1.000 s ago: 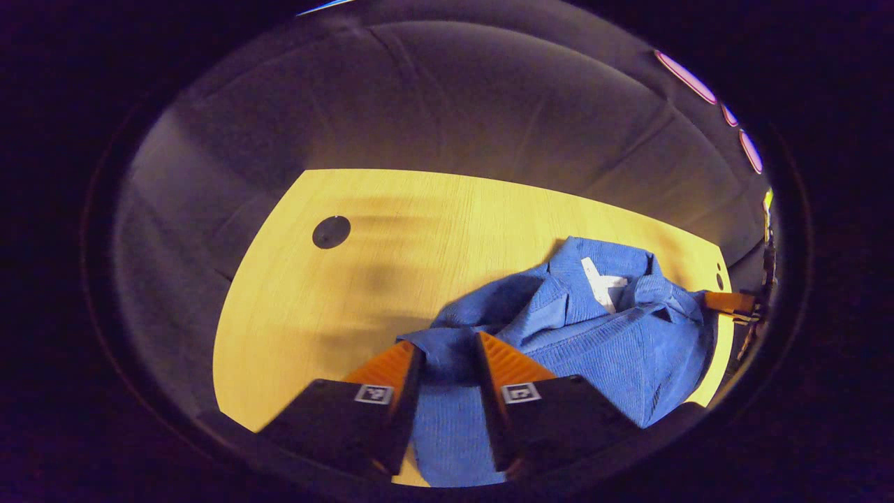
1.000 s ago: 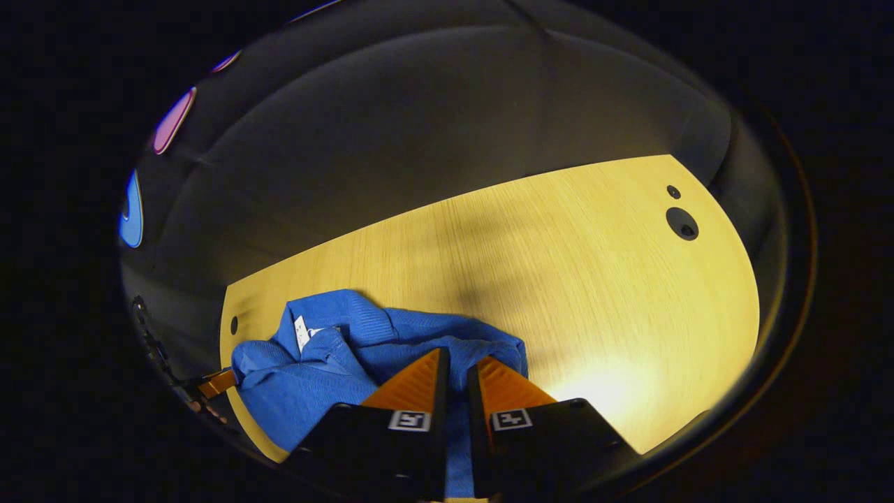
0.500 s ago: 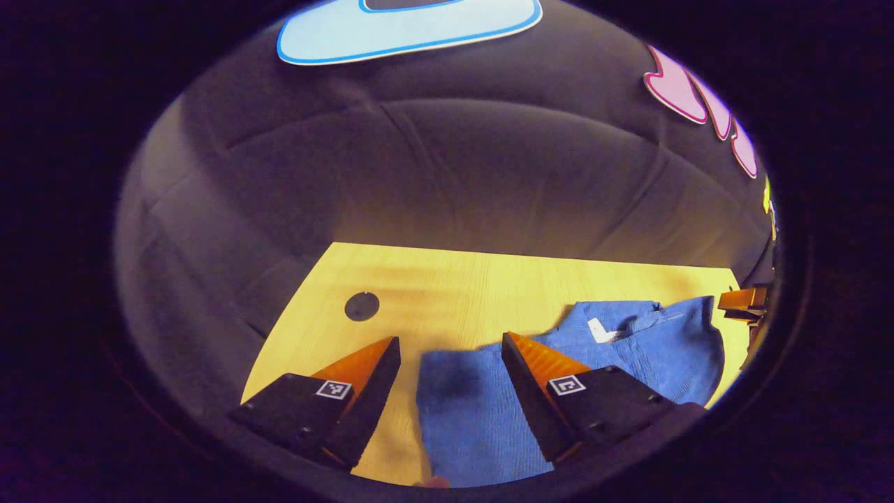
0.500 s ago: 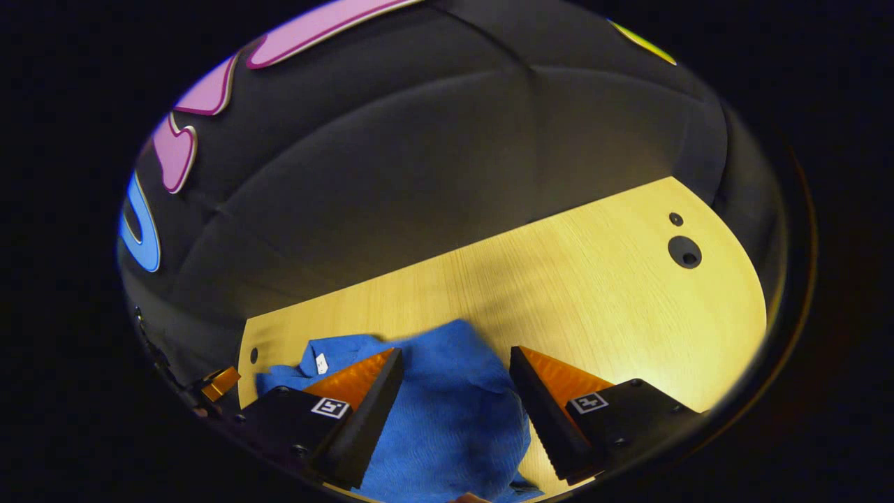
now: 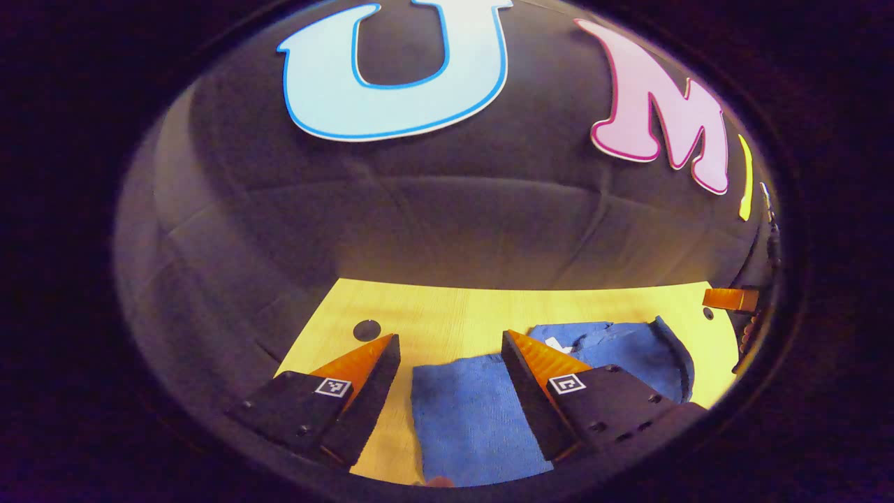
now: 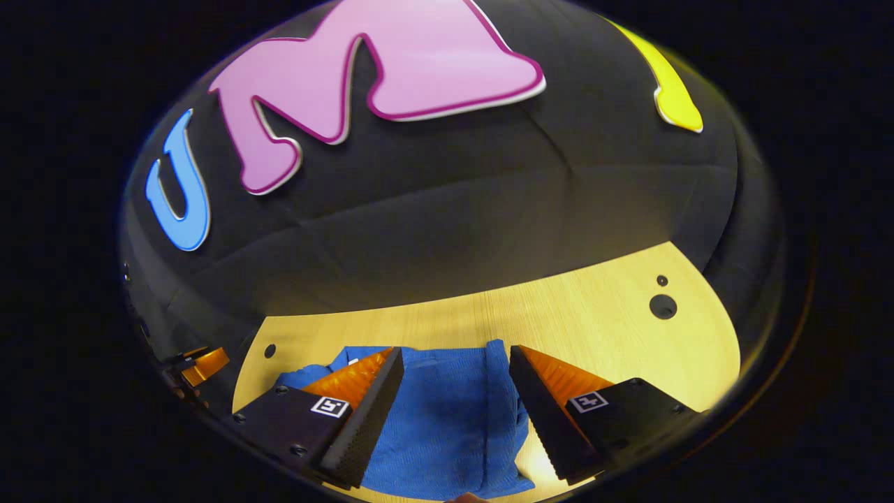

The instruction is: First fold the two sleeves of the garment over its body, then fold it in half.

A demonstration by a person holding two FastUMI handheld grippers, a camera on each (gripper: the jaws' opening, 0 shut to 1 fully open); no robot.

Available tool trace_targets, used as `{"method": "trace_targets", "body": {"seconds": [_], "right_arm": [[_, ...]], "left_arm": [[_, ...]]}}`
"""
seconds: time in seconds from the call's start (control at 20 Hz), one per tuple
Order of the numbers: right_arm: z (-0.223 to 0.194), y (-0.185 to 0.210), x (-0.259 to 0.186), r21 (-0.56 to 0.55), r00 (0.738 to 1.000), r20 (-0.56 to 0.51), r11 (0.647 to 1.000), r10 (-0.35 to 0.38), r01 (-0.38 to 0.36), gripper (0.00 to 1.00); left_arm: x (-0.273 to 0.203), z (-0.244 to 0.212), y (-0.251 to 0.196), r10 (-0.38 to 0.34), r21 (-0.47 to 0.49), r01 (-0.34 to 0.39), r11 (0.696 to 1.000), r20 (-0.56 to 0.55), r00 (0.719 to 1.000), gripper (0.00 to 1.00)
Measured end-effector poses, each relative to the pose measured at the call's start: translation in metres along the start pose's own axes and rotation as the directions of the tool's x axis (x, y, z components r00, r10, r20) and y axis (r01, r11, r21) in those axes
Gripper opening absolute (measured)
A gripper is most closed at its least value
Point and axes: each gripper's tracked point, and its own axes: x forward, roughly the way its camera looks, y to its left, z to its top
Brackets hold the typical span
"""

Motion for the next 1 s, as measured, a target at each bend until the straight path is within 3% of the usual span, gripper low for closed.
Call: {"method": "trace_targets", "body": {"seconds": [0.2, 0.4, 0.7, 0.9, 1.0], "right_arm": [[0.021, 0.02, -0.062, -0.162, 0.992, 0.122, 0.987, 0.046, -0.026, 0.98], [0.031, 0.047, -0.143, -0.28, 0.966, 0.244, 0.96, 0.09, -0.018, 0.98], [0.01, 0.072, -0.285, -0.264, 0.92, 0.384, 0.964, 0.078, 0.028, 0.98], [-0.031, 0.086, -0.39, -0.247, 0.895, 0.439, 0.969, 0.085, 0.029, 0.97], [-0.049, 0.089, -0.433, -0.252, 0.886, 0.455, 0.967, 0.088, 0.033, 0.96]], "left_arm": [[-0.069, 0.012, -0.015, -0.009, -0.003, 0.01, 1.0, 0.128, 0.992, 0.85], [-0.158, 0.011, -0.027, -0.011, -0.022, 0.017, 1.0, 0.254, 0.967, 0.85], [-0.273, -0.04, -0.036, -0.013, -0.034, 0.027, 0.999, 0.36, 0.933, 0.84], [-0.346, -0.085, -0.044, -0.023, -0.021, 0.034, 0.999, 0.409, 0.912, 0.84], [-0.382, -0.094, -0.047, -0.022, -0.023, 0.039, 0.999, 0.499, 0.866, 0.84]]}}
